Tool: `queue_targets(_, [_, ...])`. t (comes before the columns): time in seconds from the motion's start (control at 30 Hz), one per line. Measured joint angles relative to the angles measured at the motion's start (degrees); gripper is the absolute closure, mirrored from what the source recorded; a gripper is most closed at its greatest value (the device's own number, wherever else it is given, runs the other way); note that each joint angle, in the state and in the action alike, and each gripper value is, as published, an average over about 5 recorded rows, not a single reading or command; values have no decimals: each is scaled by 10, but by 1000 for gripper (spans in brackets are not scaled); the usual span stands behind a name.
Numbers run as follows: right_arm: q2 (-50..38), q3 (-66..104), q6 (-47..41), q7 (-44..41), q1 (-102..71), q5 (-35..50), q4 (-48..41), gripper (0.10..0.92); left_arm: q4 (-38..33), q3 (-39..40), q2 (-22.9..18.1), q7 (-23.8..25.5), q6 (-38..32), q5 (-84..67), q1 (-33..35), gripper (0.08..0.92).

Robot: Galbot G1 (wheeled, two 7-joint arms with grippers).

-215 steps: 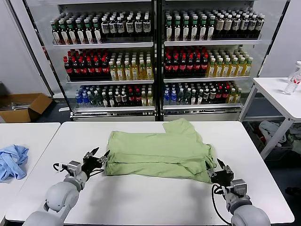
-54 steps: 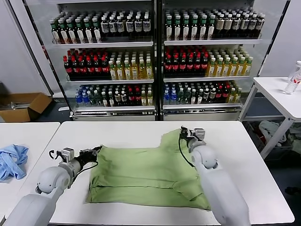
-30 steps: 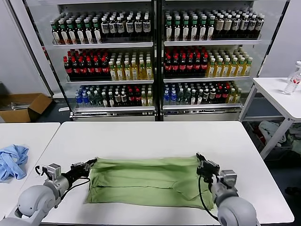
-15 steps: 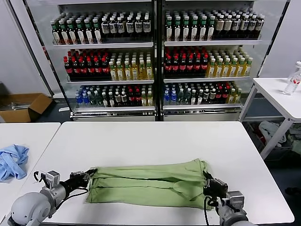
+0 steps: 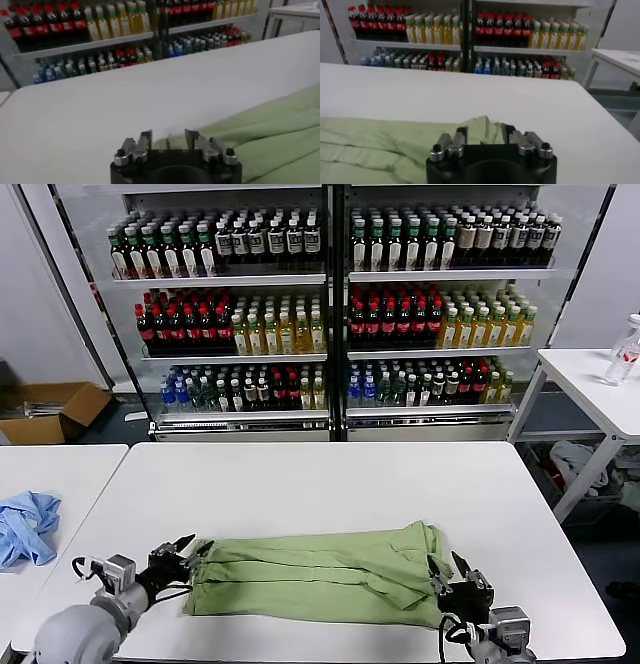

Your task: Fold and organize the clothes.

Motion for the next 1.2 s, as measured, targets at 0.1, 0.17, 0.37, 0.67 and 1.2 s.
queue_targets(0.1, [2,-3,4,0,0,-7,4,369,-14,8,-23,-42,-2,2,17,389])
queue_targets(0.17, [3,-6,7,-1,0,-10,5,317,-19,13,-38,-68,-4,2,25,328])
queue_targets(0.37, [4,-11,13,-1,4,-19,6,209,-23,25,-78,-134,-6,-13,33,203])
queue_targets(0.67, [6,-9,20,-3,4,-29,5,203,-27,36,-115,-187,0,-50,31,428])
queue_targets(1.2, [5,6,18,-7,5,-33,11,203,-41,31,-129,-208,0,-30,24,877])
